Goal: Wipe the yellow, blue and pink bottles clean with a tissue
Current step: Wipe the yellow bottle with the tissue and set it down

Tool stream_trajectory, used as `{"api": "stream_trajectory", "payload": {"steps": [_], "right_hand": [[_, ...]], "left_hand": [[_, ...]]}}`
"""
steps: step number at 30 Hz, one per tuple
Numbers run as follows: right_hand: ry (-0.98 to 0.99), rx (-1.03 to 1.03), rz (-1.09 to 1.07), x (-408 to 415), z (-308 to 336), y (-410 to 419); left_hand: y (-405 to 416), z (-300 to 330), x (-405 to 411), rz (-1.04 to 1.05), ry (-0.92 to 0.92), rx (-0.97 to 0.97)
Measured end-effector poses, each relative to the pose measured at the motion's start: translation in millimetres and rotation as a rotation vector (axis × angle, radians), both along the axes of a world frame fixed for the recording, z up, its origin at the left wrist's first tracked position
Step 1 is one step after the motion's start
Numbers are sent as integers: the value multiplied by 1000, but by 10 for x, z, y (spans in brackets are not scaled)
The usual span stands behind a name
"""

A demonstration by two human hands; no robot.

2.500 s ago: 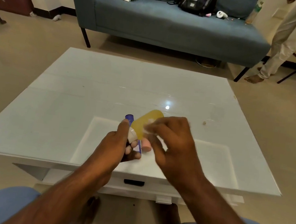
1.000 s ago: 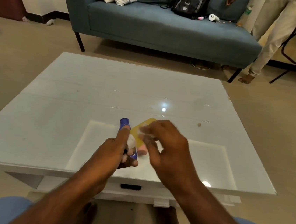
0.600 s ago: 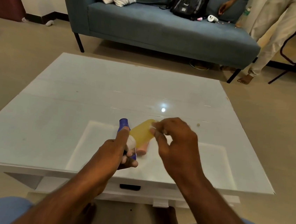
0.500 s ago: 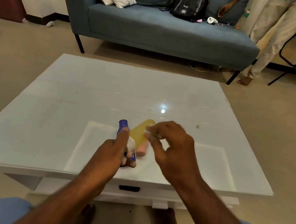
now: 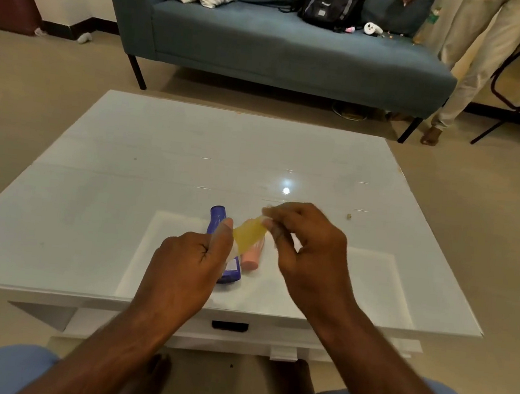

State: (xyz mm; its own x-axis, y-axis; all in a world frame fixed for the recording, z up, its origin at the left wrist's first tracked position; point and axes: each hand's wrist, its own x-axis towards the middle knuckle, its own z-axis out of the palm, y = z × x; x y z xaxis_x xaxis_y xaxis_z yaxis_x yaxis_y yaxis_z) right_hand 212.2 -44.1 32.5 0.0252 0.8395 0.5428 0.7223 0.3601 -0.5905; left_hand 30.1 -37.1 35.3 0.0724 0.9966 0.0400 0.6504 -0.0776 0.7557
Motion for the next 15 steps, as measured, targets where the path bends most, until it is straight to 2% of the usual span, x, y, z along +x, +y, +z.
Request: {"api": "stream_trajectory", "payload": {"steps": [2,6,10,15], "right_hand": [[16,-5,3,15,22,11],[-107,16,209,-233,8,-213],[-3,-41,-24,9,-7,12],[-73,-42,217,-210,-9,-205]], "left_hand": [[-15,-17,5,-4,9,6],[-6,-45,-24,17,-18,9],[-25,-18,-5,4,-7,17],[-11,-2,-27,21,-14,44]]}}
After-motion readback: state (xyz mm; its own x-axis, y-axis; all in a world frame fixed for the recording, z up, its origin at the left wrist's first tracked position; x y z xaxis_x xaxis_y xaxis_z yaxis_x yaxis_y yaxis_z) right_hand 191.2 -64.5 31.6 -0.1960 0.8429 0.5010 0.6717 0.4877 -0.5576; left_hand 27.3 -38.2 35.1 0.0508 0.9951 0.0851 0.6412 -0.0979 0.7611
